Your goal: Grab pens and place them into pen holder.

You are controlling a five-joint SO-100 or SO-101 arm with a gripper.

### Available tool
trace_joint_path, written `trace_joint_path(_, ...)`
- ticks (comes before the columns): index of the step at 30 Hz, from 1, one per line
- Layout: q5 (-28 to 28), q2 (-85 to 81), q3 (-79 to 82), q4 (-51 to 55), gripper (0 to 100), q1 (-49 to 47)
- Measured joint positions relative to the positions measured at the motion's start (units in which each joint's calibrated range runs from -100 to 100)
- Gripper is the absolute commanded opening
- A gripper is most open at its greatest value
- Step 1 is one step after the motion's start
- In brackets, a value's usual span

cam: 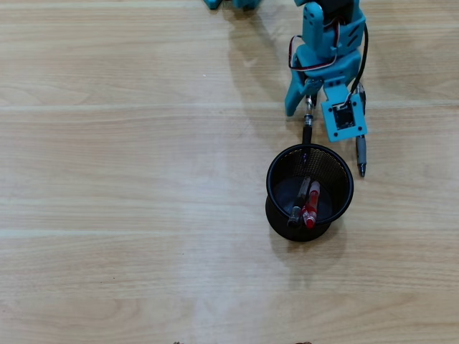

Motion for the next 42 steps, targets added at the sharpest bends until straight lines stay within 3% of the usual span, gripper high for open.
trace_joint_path(12,0.00,-0.34,6.20,-5.43,26,0.00)
trace_joint_path(20,0.00,-0.42,6.37,-5.86,1,0.59)
trace_joint_path(35,0.00,-0.85,5.93,-5.34,2,0.76)
trace_joint_path(42,3.81,-6.77,0.44,-4.82,2,2.45)
